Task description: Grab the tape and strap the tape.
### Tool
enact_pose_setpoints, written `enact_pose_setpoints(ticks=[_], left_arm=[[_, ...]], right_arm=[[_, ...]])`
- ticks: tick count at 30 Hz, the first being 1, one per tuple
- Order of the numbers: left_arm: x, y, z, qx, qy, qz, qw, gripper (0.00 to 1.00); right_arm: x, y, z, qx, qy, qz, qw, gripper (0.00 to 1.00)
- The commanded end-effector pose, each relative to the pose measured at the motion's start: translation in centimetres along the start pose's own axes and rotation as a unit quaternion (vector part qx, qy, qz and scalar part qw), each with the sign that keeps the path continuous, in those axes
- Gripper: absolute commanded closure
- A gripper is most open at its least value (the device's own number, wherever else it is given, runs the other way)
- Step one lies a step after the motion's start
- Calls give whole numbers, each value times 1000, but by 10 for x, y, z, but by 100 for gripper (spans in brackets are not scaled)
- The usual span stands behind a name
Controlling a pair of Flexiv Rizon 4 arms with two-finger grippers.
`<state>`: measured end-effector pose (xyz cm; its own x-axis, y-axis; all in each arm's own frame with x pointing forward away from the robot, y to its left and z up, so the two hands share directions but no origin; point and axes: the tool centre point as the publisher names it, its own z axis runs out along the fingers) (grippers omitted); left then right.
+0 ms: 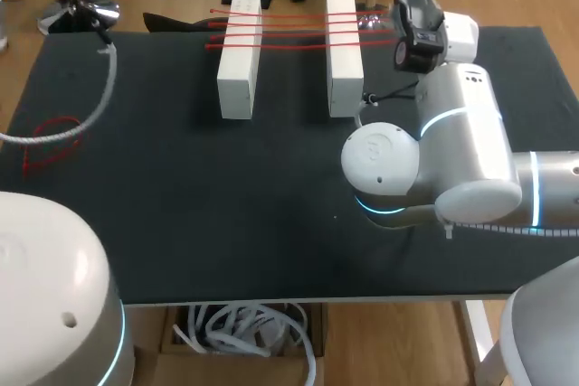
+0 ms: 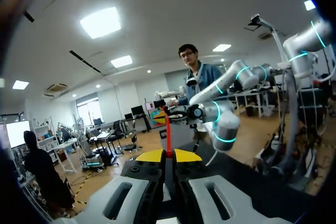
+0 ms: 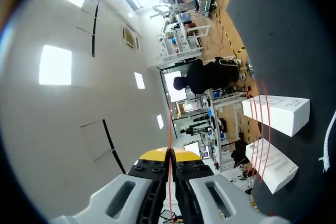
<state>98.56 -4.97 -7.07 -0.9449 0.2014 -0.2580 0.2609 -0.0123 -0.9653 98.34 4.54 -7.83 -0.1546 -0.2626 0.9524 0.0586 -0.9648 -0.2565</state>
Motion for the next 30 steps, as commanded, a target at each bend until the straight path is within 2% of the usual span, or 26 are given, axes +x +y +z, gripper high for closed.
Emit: enact_pose_setpoints(ticks=[1,13,15,20,22,24,25,26,27,30], left_arm=[[-5,-8,-2,-80,20,-2,997,100],[-5,-8,-2,-80,20,-2,997,100],[-7,-8,1,-123,27,-17,992,100],[-9,-8,9,-239,56,-62,968,100],[-9,-7,12,-293,61,-84,950,100],[-8,-5,15,-327,55,-99,938,100],[-8,-3,16,-354,57,-108,927,100],[-7,-3,18,-365,45,-116,923,100],[-7,-1,19,-387,37,-124,913,100],[-7,5,24,-428,-5,-142,893,100]], right_arm=[[2,-1,0,-1,-3,-1,1000,100],[2,-1,0,-1,-3,-1,1000,100],[2,-1,0,-1,-3,-1,1000,100],[2,-1,0,-1,-3,-1,1000,100],[2,-1,0,-1,-3,-1,1000,100],[2,-1,0,-1,-3,-1,1000,100],[2,-1,0,-1,-3,-1,1000,100],[2,-1,0,-1,-3,-1,1000,100],[2,-1,0,-1,-3,-1,1000,100],[2,-1,0,-1,-3,-1,1000,100]])
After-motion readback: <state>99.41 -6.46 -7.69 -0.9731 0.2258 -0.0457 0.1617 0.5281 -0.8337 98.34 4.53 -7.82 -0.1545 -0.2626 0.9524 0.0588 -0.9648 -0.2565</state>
